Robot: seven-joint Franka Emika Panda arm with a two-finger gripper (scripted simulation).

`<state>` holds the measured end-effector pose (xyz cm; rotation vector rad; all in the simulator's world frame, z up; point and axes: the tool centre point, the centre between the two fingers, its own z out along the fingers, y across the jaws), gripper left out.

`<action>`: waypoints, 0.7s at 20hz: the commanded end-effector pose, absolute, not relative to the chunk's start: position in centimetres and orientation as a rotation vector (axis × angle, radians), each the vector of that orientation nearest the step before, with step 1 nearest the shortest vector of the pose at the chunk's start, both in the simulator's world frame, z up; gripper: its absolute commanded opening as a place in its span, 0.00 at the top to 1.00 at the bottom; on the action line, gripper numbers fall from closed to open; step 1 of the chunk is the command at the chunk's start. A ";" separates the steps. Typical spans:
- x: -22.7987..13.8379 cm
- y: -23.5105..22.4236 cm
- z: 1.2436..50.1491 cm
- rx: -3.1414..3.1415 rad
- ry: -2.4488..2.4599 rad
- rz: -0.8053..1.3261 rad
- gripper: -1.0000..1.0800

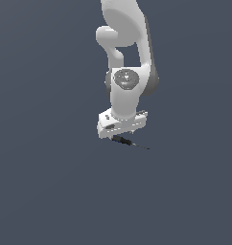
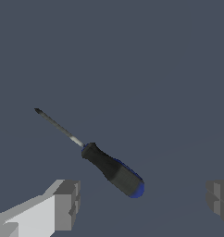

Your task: Pick up the object and move it to a goal position.

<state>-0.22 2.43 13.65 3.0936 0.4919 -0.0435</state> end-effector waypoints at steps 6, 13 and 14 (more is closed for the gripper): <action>-0.7 3.6 11.7 3.014 0.844 -0.039 0.04; -1.3 4.8 9.9 2.900 1.181 -0.032 0.04; -1.4 5.0 9.6 2.881 1.228 -0.031 0.04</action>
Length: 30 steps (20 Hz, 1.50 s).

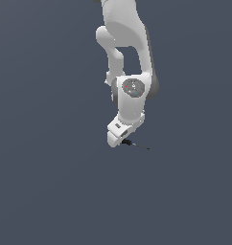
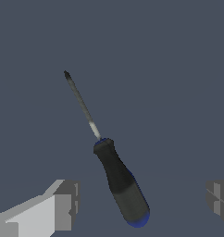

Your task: Pick up the object and move it to a goal position.

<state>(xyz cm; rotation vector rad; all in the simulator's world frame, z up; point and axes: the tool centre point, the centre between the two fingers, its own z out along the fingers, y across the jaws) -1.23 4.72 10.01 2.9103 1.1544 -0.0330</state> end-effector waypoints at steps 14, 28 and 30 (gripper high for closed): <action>-2.4 7.3 7.0 2.619 1.731 -0.006 0.04; -2.7 7.7 6.0 2.565 1.814 -0.001 0.04; -2.7 7.7 5.4 2.565 1.814 -0.001 0.04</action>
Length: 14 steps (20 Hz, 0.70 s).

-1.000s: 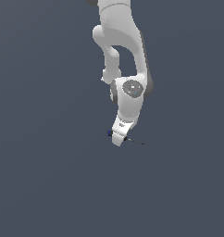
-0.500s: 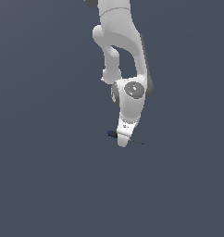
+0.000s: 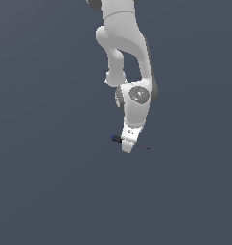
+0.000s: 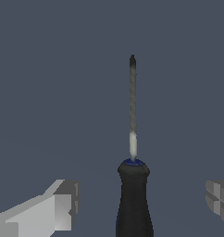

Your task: Pick up the object and move it to a goal position.

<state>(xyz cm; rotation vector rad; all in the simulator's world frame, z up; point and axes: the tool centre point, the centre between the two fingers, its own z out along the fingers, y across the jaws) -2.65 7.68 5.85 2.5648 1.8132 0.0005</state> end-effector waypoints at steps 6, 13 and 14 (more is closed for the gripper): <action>-2.8 7.7 2.5 2.561 1.819 -0.001 0.04; -2.7 7.7 1.5 2.561 1.819 -0.001 1.00; -2.7 7.7 1.5 2.561 1.819 -0.001 1.00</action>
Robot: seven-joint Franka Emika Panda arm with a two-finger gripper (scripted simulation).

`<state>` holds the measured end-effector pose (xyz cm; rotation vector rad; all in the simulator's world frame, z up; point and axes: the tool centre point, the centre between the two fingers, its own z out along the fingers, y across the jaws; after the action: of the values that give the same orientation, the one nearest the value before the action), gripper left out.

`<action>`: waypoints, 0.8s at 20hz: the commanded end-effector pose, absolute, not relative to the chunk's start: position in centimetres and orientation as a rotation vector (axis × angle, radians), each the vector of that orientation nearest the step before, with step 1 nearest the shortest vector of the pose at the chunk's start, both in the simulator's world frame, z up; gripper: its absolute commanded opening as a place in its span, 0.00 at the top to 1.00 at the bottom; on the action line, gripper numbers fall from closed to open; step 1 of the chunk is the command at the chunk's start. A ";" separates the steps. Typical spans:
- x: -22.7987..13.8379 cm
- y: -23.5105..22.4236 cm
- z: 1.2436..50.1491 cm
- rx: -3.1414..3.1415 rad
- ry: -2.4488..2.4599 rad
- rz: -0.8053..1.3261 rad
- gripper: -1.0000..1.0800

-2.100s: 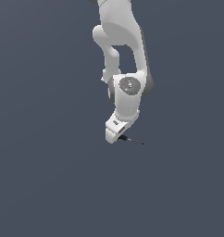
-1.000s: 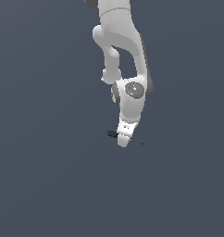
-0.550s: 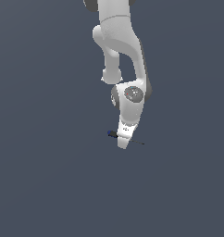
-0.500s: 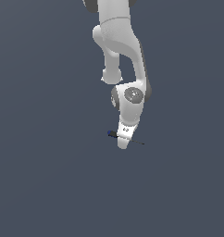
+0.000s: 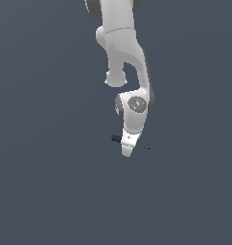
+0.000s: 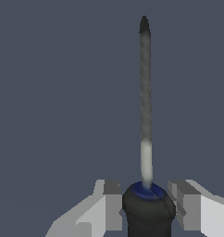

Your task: Pick up the object and move it to a goal position.

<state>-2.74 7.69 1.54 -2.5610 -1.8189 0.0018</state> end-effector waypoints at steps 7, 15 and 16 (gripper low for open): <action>-2.7 7.7 1.5 -2.561 -1.819 0.001 1.00; -2.1 7.9 1.6 -2.562 -1.820 0.000 1.00; -1.9 8.0 1.6 -2.562 -1.820 0.000 1.00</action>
<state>-2.17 7.82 1.55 -2.5621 -1.8183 0.0016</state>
